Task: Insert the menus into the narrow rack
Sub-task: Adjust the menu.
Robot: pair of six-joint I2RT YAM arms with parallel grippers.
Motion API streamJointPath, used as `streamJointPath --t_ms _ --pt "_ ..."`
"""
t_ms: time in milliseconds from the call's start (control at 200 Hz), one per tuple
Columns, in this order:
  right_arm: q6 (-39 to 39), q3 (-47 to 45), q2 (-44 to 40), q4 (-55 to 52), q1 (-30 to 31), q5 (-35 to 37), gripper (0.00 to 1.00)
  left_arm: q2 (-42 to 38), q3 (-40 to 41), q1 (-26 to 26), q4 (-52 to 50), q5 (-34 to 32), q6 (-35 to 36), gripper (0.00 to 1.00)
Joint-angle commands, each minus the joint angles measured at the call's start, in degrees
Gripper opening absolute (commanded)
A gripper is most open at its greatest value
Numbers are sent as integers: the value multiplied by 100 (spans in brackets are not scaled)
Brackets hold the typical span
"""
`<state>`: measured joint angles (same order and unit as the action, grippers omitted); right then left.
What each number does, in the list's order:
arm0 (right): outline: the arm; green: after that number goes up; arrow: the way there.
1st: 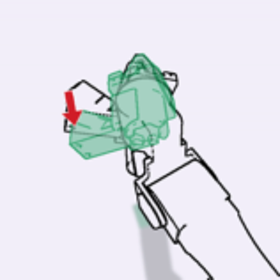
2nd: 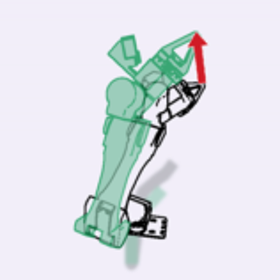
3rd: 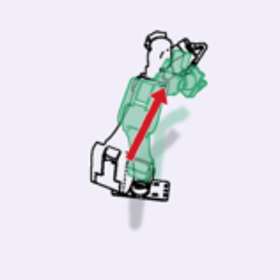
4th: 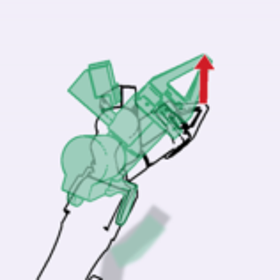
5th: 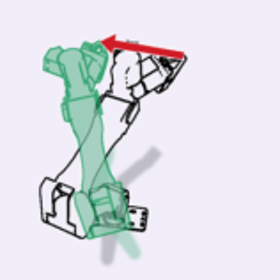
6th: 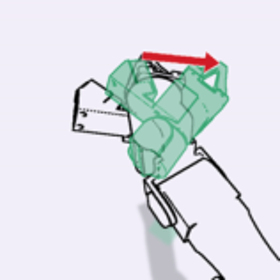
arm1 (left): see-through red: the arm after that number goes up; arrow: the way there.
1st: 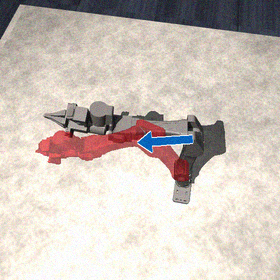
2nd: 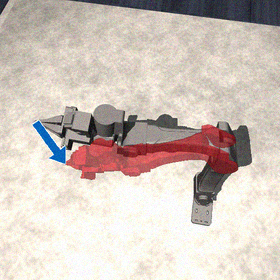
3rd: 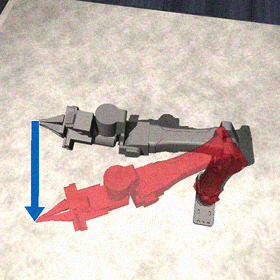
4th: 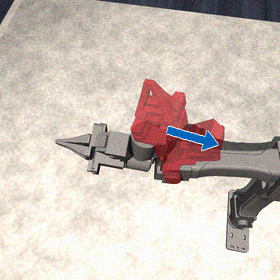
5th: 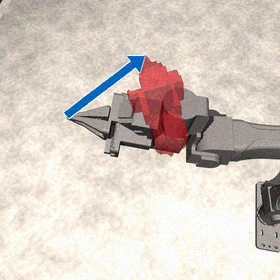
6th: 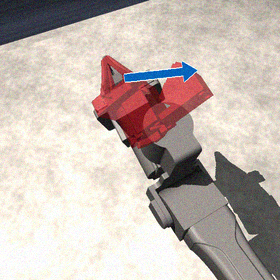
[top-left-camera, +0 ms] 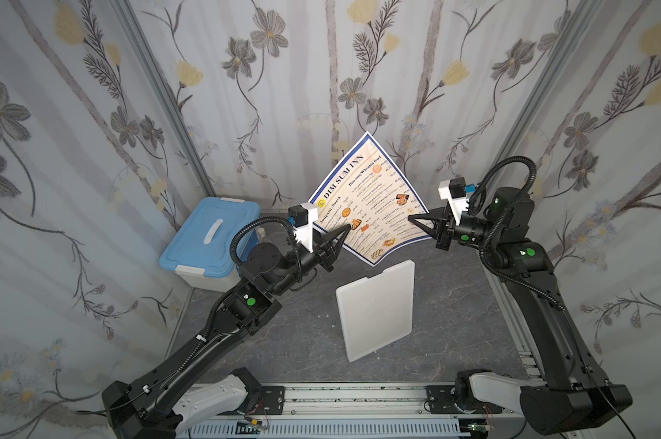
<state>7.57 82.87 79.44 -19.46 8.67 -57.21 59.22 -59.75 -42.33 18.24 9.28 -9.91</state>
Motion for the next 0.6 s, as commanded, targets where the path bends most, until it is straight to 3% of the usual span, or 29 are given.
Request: streamJointPath --t_ms 0,595 --pt "256 50 23 -3 3 -159 0 28 13 14 318 229 -175 30" --pt "166 24 -200 -165 -70 -629 0 -176 -22 119 319 474 -479 28"
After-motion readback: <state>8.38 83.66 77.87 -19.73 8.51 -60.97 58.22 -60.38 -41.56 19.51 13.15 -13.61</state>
